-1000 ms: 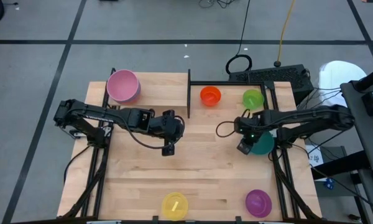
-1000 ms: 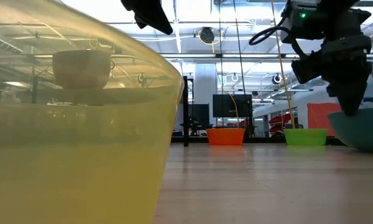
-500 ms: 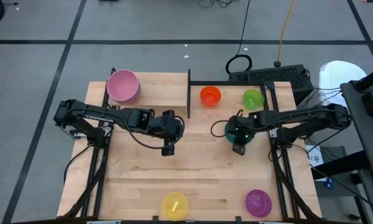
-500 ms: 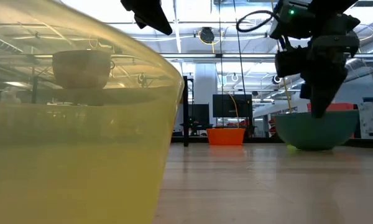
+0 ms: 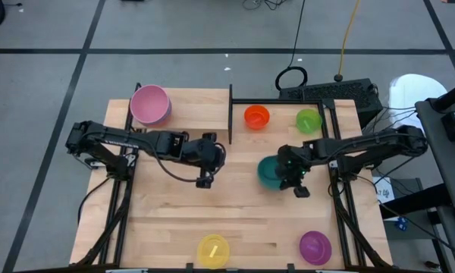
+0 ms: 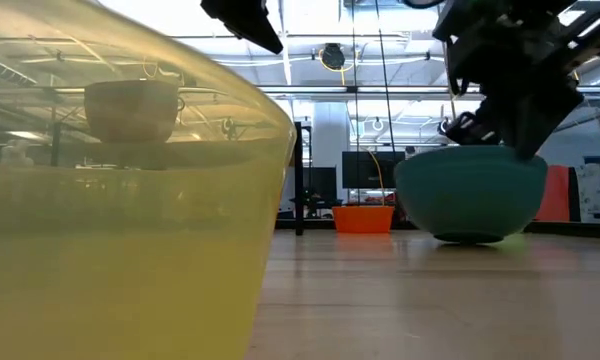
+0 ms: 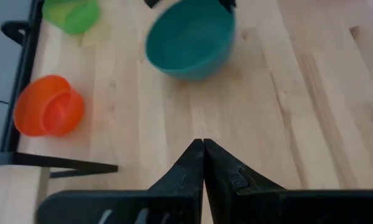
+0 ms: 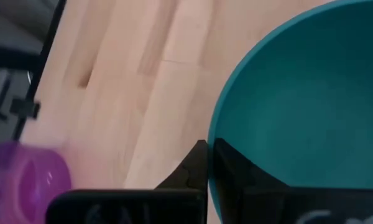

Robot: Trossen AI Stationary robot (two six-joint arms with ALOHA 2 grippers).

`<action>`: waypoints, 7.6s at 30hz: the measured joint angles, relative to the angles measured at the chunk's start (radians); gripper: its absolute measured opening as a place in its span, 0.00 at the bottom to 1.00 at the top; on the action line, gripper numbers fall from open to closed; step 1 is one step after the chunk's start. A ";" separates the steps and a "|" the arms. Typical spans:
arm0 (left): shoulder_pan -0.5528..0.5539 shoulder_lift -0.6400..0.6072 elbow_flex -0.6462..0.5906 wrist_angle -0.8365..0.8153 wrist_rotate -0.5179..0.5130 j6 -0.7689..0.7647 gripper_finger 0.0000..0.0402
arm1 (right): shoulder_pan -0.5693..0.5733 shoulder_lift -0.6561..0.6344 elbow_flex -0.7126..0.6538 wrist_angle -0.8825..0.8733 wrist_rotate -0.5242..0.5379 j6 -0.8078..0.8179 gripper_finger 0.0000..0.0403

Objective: Place and stack bowls onto a shelf
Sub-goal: Stack the green bowl on top of the pink bowl on the shelf

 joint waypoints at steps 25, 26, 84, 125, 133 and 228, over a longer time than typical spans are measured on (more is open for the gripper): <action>0.048 0.008 0.000 0.109 0.004 0.060 0.03 | 0.059 0.000 0.295 -0.195 0.113 -0.103 0.00; 0.051 0.008 0.000 0.113 0.004 0.053 0.03 | 0.059 0.000 0.301 -0.202 0.113 -0.099 0.00; 0.081 0.110 0.003 0.481 0.248 0.607 0.13 | 0.060 0.082 0.578 -0.563 0.131 -0.269 0.00; 0.036 0.207 0.000 0.441 0.216 0.694 0.17 | 0.060 0.144 0.640 -0.615 0.080 -0.320 0.00; 0.023 0.214 0.003 0.495 0.182 0.792 0.13 | 0.060 0.144 0.640 -0.607 0.078 -0.320 0.00; 0.130 0.327 0.812 -0.460 -0.292 0.207 0.02 | 0.058 -0.254 0.639 -0.153 0.641 -0.196 0.30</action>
